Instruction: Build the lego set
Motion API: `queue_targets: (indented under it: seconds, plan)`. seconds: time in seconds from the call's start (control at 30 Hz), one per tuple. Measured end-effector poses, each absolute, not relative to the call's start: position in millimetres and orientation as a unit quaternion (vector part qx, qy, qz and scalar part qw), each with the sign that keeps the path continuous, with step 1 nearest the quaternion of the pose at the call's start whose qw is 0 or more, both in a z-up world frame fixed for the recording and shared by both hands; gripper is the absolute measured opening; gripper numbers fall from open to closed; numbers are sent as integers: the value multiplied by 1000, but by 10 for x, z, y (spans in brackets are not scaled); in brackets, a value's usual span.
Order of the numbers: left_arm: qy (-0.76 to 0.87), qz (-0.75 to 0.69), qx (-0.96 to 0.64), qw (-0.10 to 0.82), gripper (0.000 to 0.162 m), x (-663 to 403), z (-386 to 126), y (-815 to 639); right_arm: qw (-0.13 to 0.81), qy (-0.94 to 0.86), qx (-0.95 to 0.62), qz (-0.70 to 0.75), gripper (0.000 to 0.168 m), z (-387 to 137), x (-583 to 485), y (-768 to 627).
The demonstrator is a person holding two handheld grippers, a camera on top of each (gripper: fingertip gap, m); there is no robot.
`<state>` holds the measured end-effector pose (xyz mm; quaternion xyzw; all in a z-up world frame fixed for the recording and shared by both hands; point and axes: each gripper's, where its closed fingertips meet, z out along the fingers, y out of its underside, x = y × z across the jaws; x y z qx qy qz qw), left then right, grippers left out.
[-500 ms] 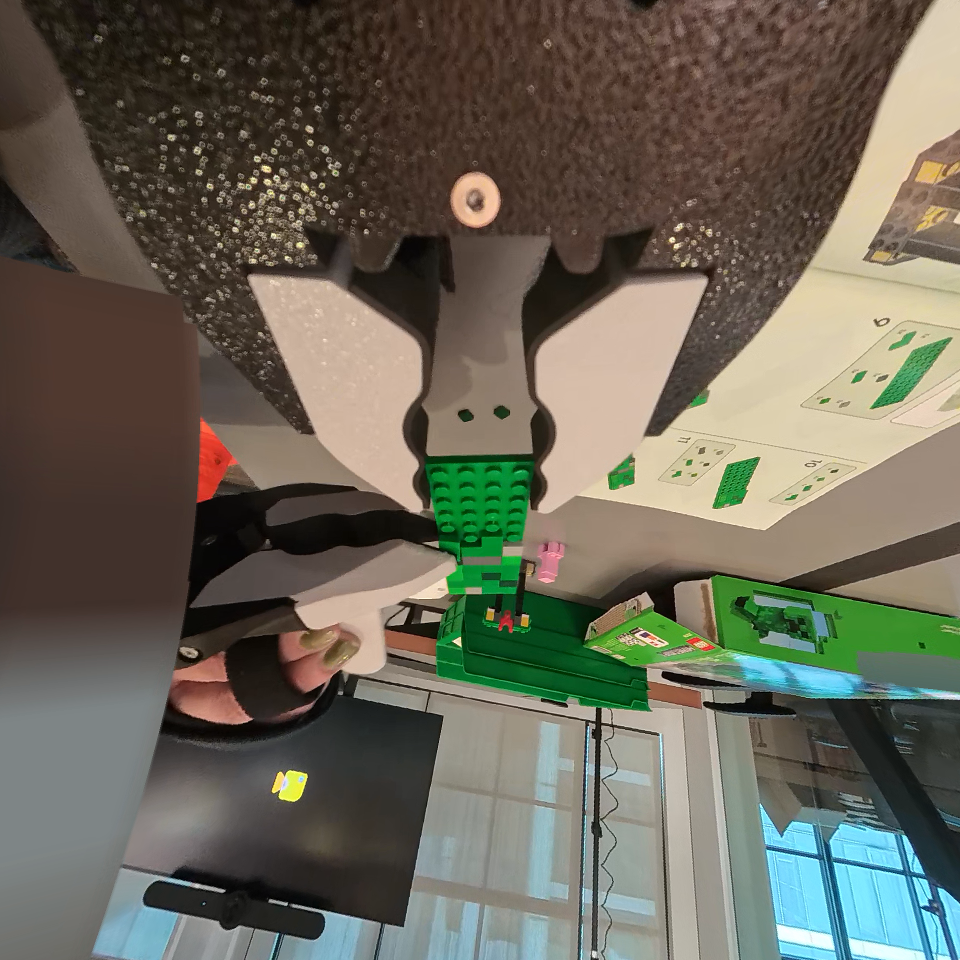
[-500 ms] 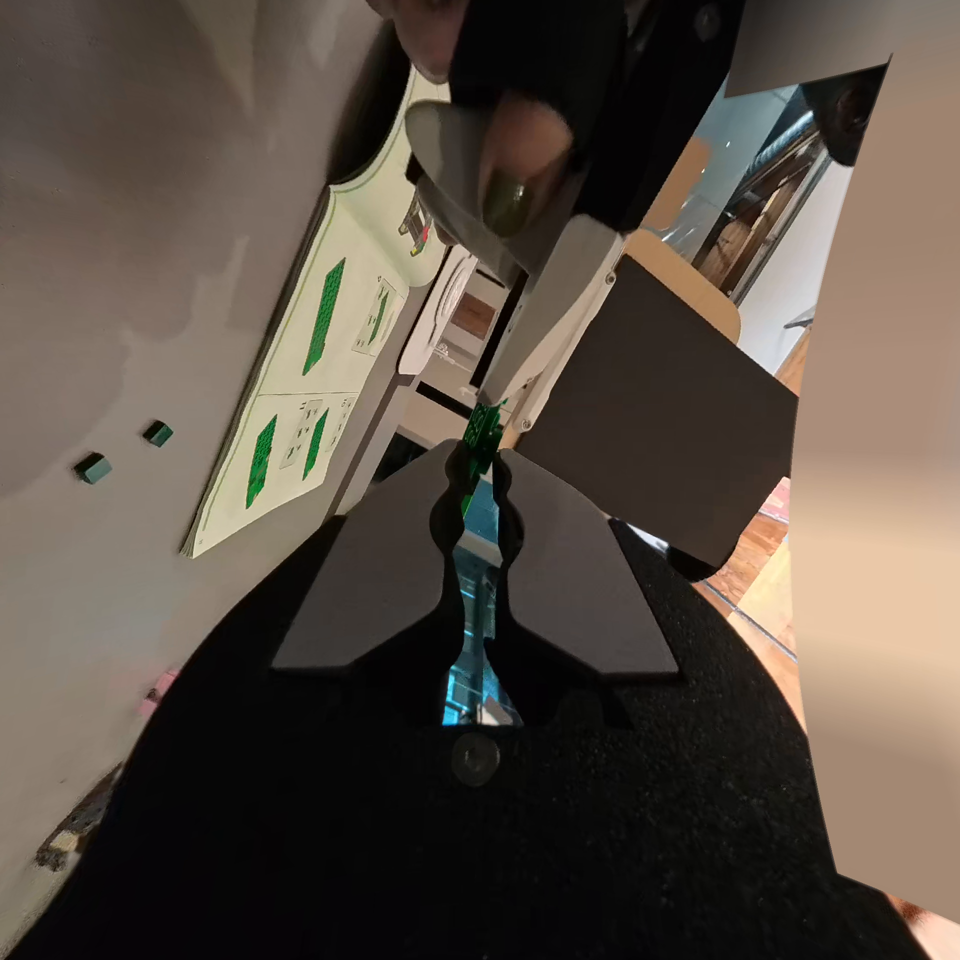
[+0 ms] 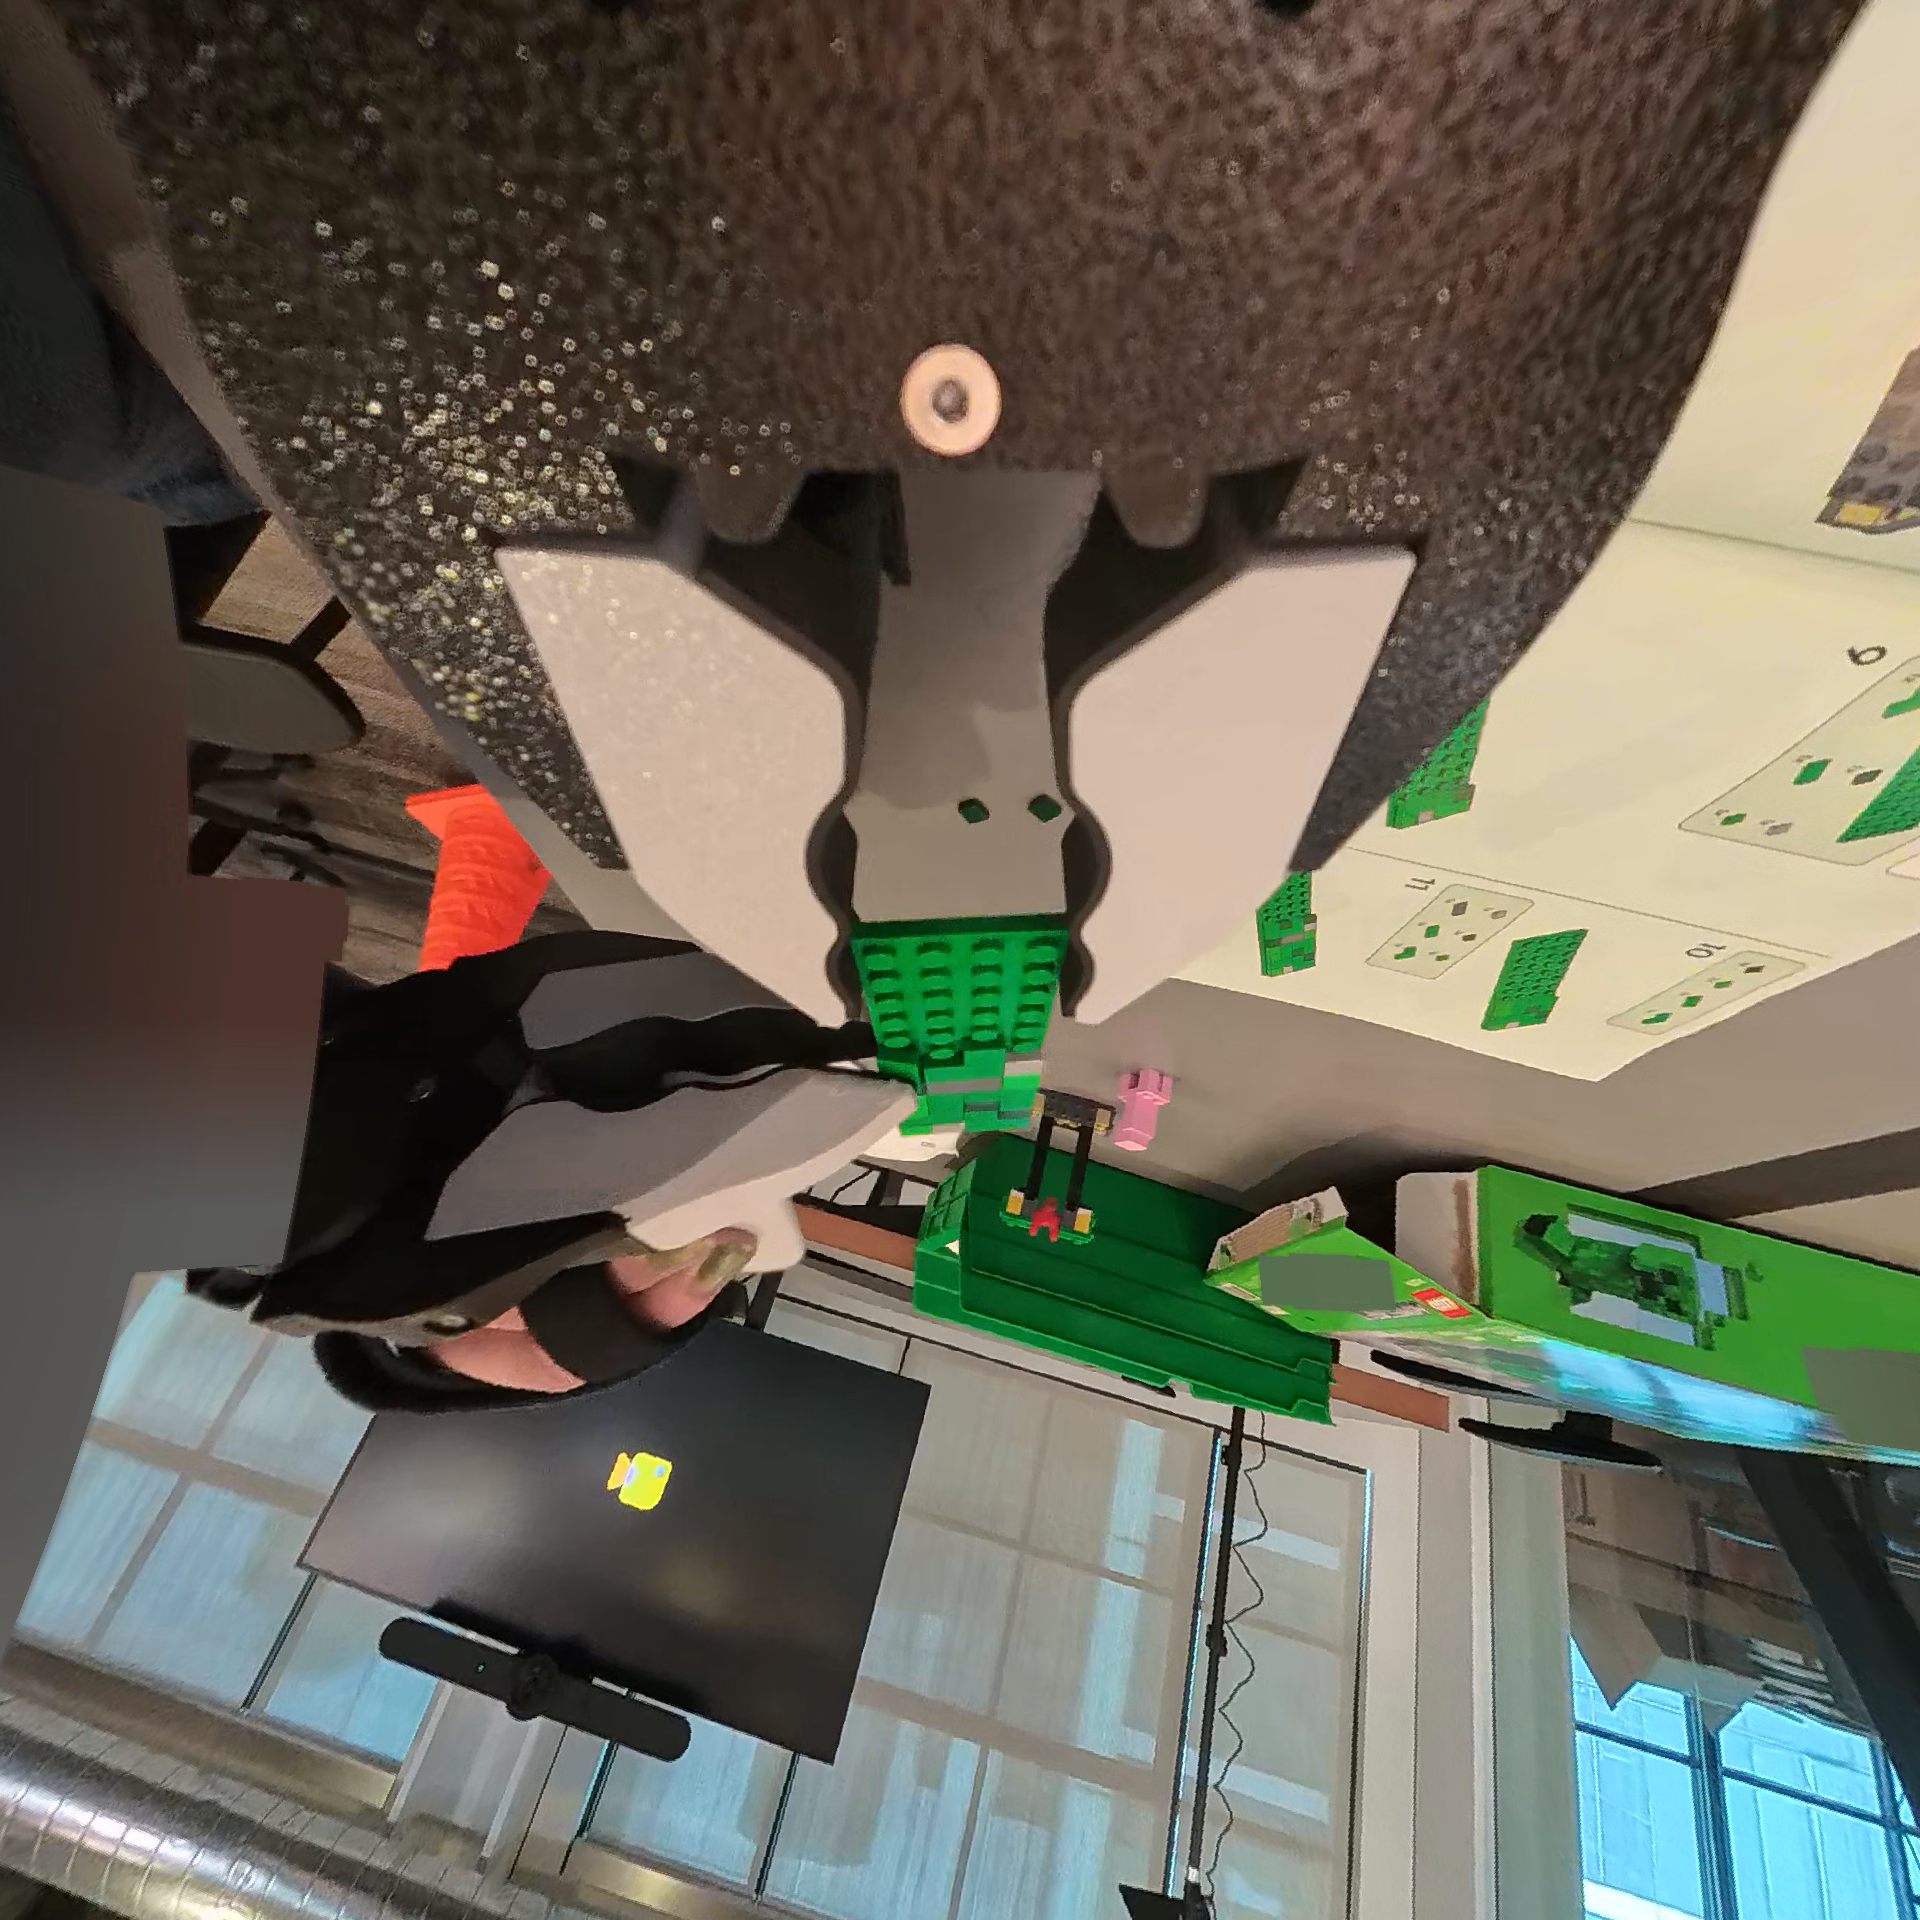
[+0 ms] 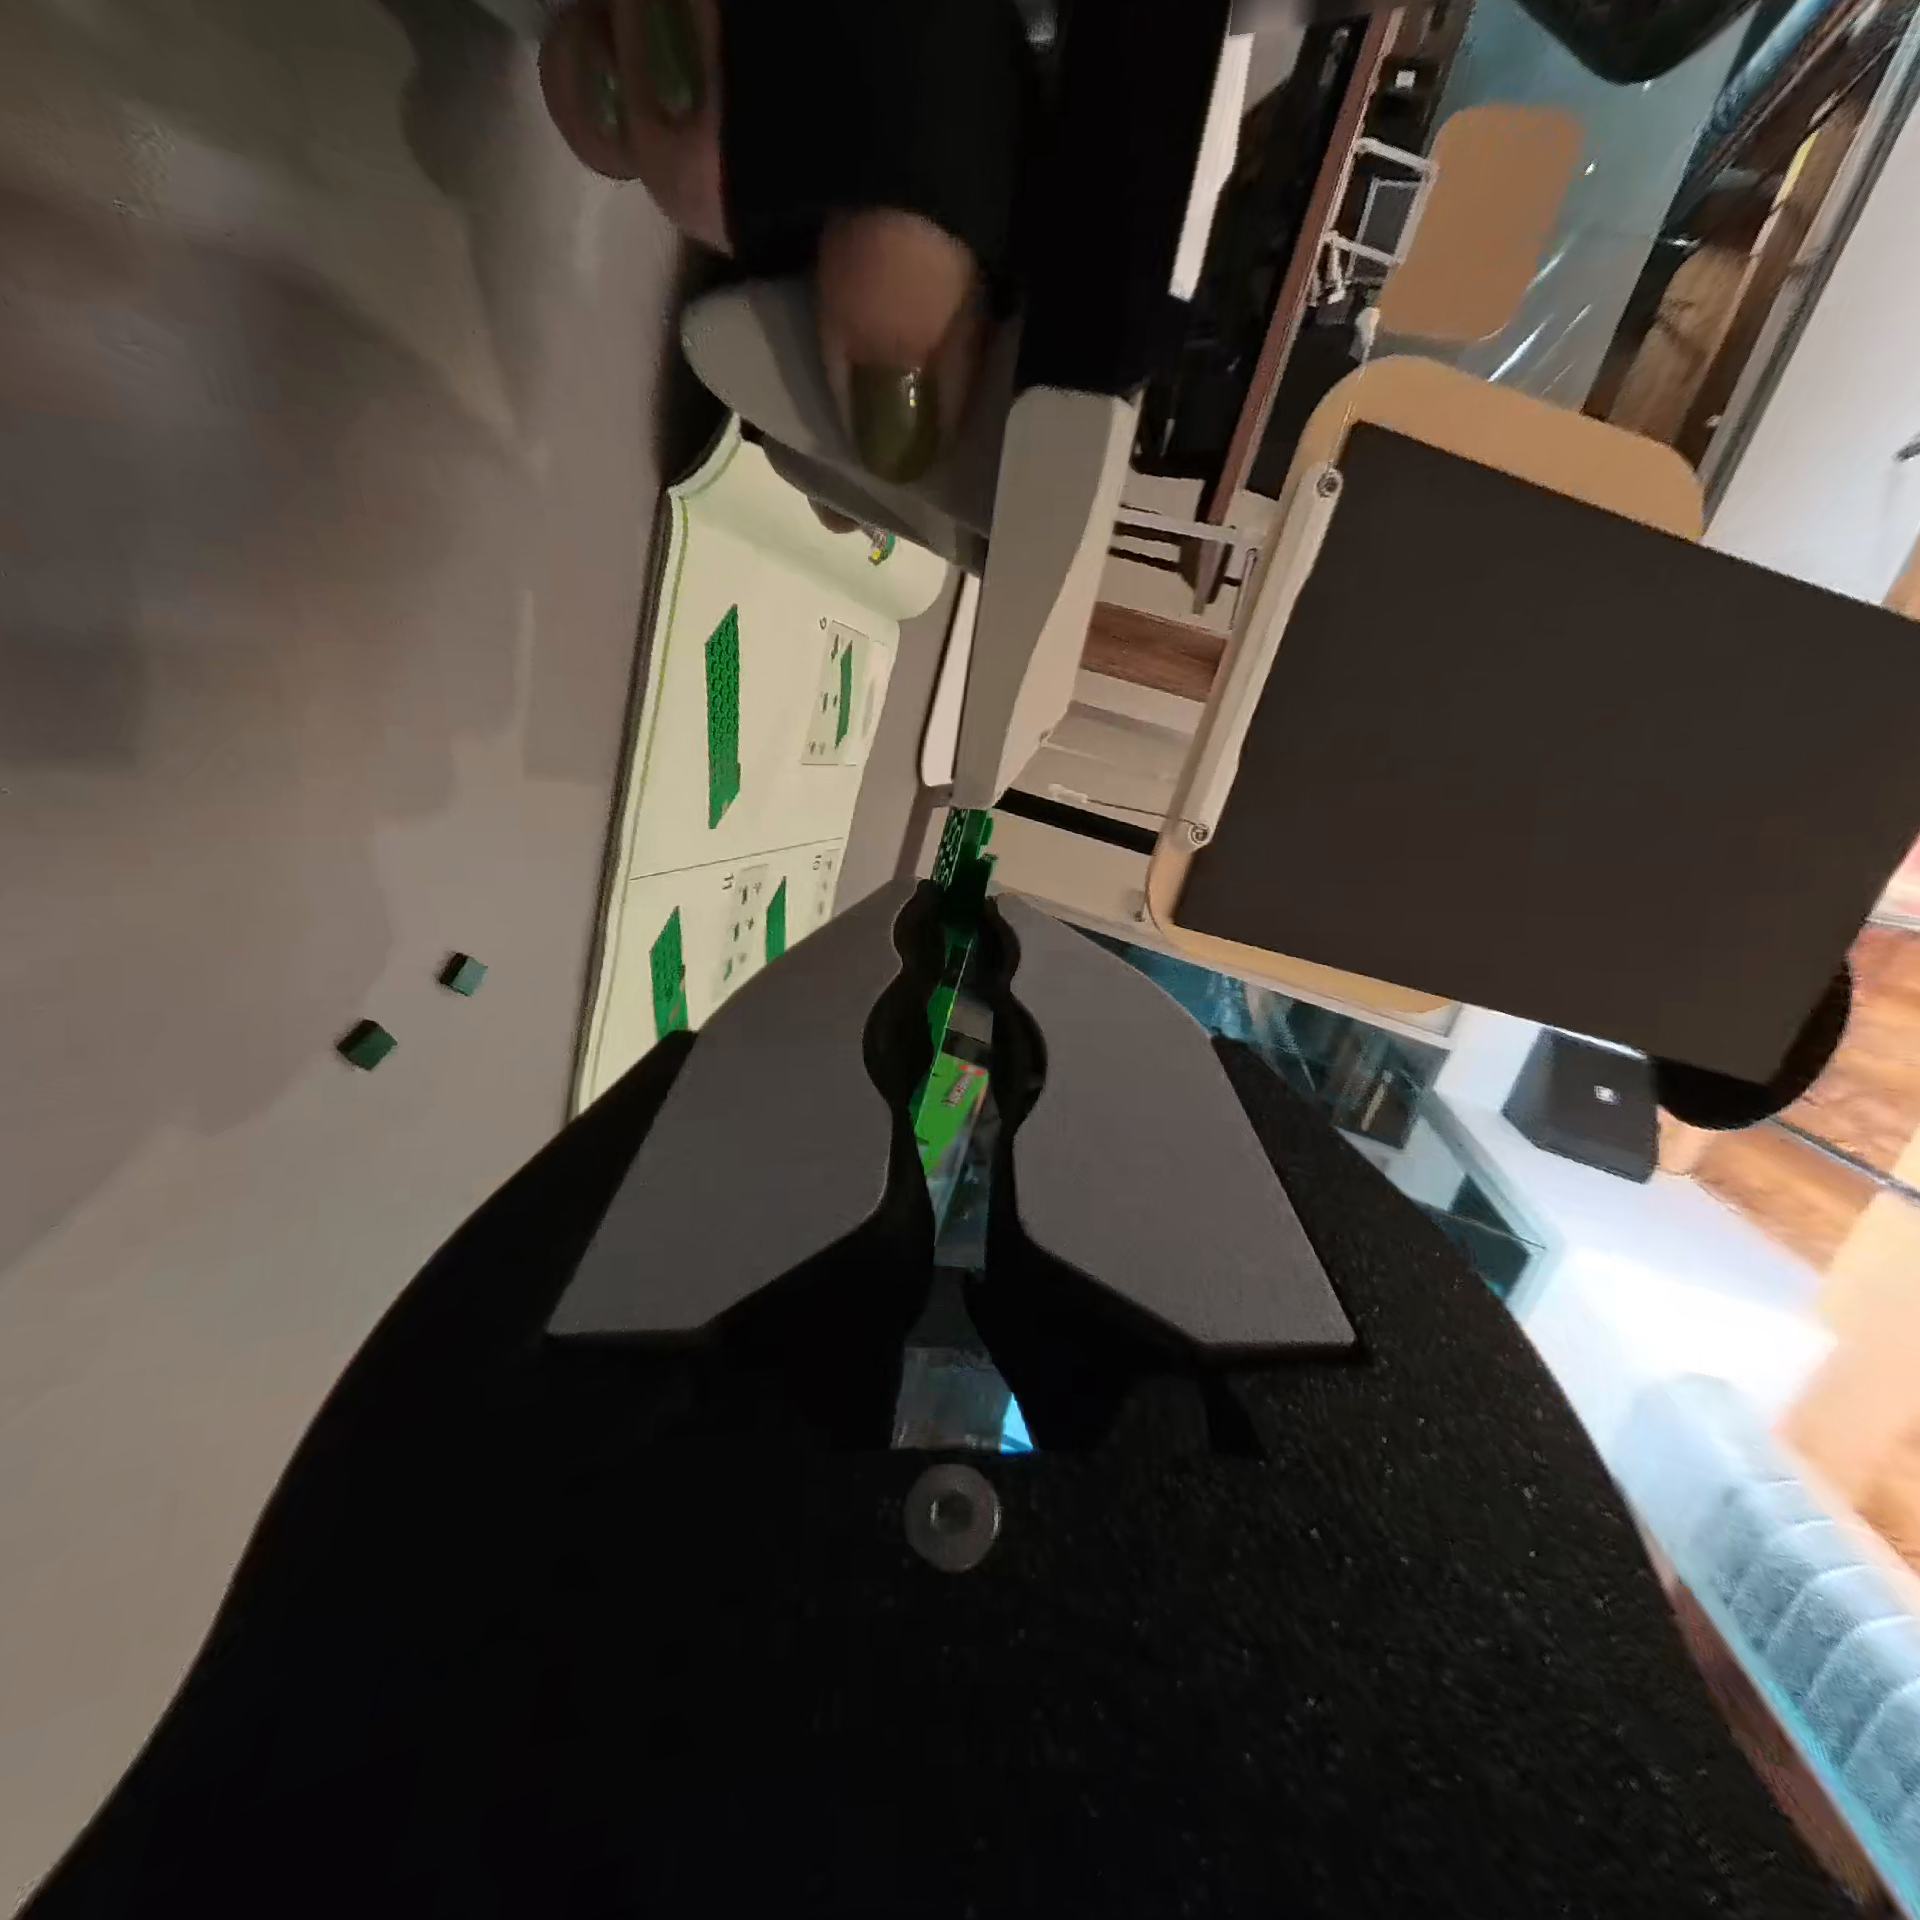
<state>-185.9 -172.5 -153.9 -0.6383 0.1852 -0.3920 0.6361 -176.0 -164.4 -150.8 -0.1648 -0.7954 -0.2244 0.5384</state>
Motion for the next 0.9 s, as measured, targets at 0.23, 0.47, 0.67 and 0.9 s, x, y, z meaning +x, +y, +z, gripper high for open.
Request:
queue_targets:
  seconds: [0.23, 0.47, 0.67, 0.9]
  plan:
    - [181, -392, -645, 630, 36, -1860, -1559, -1708, 527, -803, -182, -211, 8, -1543, -1764, -1631]
    - [182, -392, -644, 631, 36, -1861, -1555, -1710, 547, -785, -158, -244, 8, -1540, -1774, -1636]
    - [186, -399, -647, 623, 36, -1842, -1569, -1714, 526, -800, -150, -246, 7, -1526, -1756, -1638]
    - [187, -422, -645, 609, 36, -1817, -1573, -1721, 482, -834, -198, -180, 7, -1550, -1727, -1654]
